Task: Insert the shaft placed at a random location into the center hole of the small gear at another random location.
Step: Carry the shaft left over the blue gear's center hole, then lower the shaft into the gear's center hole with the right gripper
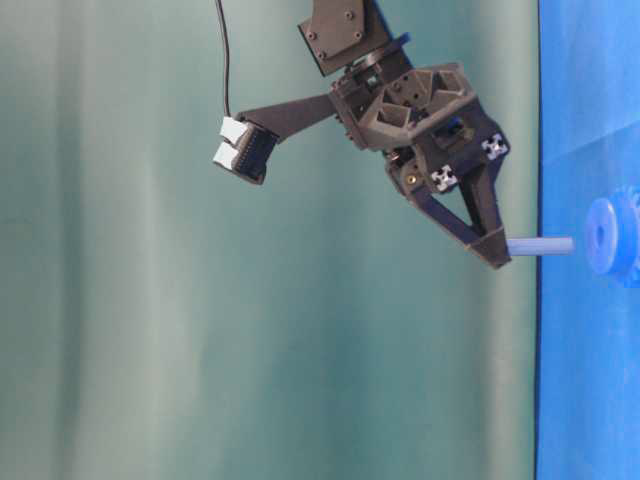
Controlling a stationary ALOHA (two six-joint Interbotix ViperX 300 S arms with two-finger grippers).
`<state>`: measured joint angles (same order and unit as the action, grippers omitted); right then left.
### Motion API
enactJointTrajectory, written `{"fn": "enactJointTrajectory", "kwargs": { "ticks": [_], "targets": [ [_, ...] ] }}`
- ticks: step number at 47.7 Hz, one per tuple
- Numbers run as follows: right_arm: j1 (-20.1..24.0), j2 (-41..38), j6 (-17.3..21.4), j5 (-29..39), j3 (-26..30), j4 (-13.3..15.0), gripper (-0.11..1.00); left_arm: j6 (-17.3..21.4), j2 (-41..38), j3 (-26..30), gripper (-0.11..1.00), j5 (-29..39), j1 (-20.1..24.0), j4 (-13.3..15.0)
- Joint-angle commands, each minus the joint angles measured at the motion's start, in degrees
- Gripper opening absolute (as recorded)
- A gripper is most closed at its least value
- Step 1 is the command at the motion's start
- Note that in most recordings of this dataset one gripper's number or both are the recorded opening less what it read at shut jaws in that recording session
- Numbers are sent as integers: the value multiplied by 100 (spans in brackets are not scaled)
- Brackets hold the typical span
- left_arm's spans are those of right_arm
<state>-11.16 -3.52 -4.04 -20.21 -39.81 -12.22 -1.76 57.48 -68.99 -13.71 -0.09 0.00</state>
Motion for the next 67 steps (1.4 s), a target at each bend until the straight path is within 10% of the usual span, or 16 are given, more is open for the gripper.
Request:
{"fn": "enactJointTrajectory", "kwargs": {
  "ticks": [1, 67],
  "targets": [
    [9, 70, -9, -26, 62, 9, 3, -9, -26, 53, 0, -18, -9, -9],
    [0, -659, 26, -246, -9, -18, 3, -9, -26, 53, 0, -18, 0, -9]
  ]
}}
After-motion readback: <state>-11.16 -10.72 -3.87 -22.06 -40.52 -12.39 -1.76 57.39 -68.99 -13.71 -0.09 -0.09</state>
